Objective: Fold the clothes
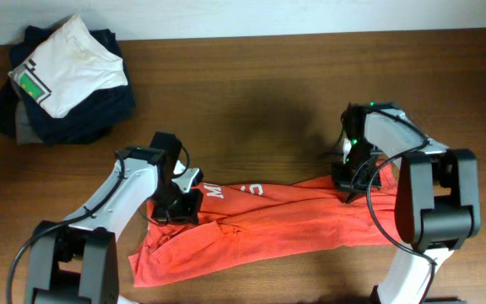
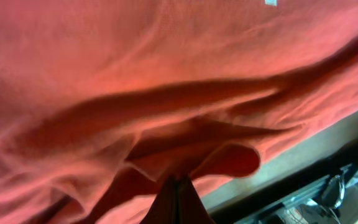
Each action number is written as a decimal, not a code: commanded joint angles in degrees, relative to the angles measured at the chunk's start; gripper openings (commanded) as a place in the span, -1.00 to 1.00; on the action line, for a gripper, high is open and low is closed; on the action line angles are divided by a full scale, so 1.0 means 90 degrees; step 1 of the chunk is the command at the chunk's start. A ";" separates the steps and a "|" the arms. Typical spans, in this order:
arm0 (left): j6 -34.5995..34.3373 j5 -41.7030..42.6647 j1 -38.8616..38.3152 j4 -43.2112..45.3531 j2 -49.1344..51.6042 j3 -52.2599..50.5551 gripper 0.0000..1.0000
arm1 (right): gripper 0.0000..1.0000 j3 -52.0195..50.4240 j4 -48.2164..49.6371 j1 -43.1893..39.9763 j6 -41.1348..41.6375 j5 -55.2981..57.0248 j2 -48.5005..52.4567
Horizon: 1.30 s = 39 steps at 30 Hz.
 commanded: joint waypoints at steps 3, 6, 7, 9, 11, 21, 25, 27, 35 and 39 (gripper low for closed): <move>-0.0063 0.0000 0.0520 0.0155 0.1093 -0.0090 -0.99 | -0.79 -0.0425 0.0520 0.0010 0.0049 -0.0024 -0.0085; -0.0066 -0.0522 0.1372 0.0153 0.1377 -0.0090 -0.99 | -0.79 -0.0374 0.0559 -0.0124 0.0049 0.0168 -0.0087; -0.0177 -0.0799 0.1736 0.0153 0.1377 -0.0085 -0.99 | -0.79 -0.0318 0.0532 -0.0209 0.0051 0.0158 -0.0087; -0.0401 -0.1430 0.2438 0.0148 0.1377 -0.0056 -0.99 | -0.79 0.0005 0.0291 -0.0452 0.0049 0.0160 -0.0087; -0.0415 -0.1746 0.3077 0.0063 0.1377 0.0143 -0.99 | -0.85 0.0590 -0.0187 -0.0571 0.0046 0.0160 -0.0087; -0.0342 -0.1685 0.3645 -0.1950 0.1384 0.3184 -0.99 | -0.92 0.1229 -0.0976 -0.0403 -0.0571 -0.0515 -0.0153; -0.0155 -0.1610 0.3463 -0.1882 0.1387 0.2764 -0.61 | -0.85 0.0338 -0.0102 -0.0811 0.0041 -0.0243 -0.0153; -0.0153 -0.1610 0.3483 -0.1785 0.1389 0.2684 -0.19 | -0.22 0.0384 -0.0095 -0.1566 -0.0165 -0.0202 -0.0155; -0.0155 -0.1593 0.3480 -0.1593 0.1389 0.2567 0.26 | 0.98 -0.1132 0.0454 -0.2222 -0.1858 -0.2572 -0.0153; -0.0158 -0.1552 0.3480 -0.1579 0.1389 0.2567 0.26 | 0.26 -0.1681 0.0874 -0.1882 -0.1685 -0.2572 -0.0153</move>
